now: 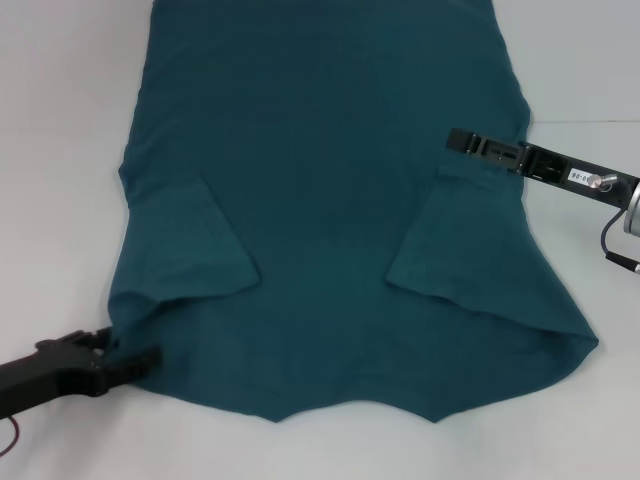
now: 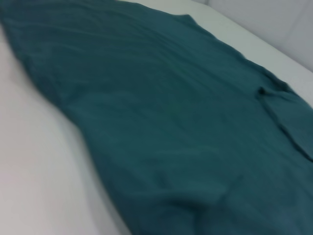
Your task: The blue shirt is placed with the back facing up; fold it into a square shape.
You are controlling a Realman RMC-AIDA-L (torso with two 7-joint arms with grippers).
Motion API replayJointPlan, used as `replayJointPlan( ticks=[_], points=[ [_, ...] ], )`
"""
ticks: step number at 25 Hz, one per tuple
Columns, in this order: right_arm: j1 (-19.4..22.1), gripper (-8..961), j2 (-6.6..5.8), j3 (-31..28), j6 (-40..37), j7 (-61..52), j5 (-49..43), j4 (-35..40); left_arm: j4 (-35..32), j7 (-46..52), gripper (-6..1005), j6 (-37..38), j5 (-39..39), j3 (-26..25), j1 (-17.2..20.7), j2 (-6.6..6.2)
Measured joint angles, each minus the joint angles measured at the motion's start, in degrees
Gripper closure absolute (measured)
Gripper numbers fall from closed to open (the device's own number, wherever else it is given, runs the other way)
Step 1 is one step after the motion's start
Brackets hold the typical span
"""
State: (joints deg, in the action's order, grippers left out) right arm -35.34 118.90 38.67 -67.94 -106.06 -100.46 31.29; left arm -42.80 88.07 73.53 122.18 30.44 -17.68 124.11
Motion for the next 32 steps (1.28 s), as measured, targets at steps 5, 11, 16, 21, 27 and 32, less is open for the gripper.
replayJointPlan(
  ticks=[5, 11, 16, 21, 27, 32],
  points=[
    [0.0, 9, -0.09, 0.0, 0.0, 0.1, 0.0, 0.0, 0.0, 0.0, 177, 2.2, 0.9, 0.6, -0.8, 0.00],
    [0.1, 8, -0.17, -0.1, 0.0, 0.1, 0.0, 0.0, 0.0, 0.1, 187, 3.2, 0.9, 1.0, -1.6, -0.06],
    [0.2, 8, -0.18, -0.1, 0.0, 0.1, 0.0, 0.0, 0.0, 0.2, 195, 3.4, 0.9, 1.0, -2.2, -0.09],
    [0.3, 8, -0.18, -0.1, 0.0, 0.1, 0.3, 0.0, -0.3, 1.5, 229, 2.4, 0.9, 1.0, -2.5, -0.18],
    [0.5, 8, -0.25, -0.1, -0.1, 0.1, 0.7, 0.3, -0.4, 1.6, 395, 1.6, 0.9, 1.2, -2.5, -0.14],
    [0.6, 8, -0.51, 0.0, -0.3, 0.0, 0.7, 0.1, -0.4, 1.6, 580, 1.6, 0.9, 1.2, -2.5, -0.11]
  ],
)
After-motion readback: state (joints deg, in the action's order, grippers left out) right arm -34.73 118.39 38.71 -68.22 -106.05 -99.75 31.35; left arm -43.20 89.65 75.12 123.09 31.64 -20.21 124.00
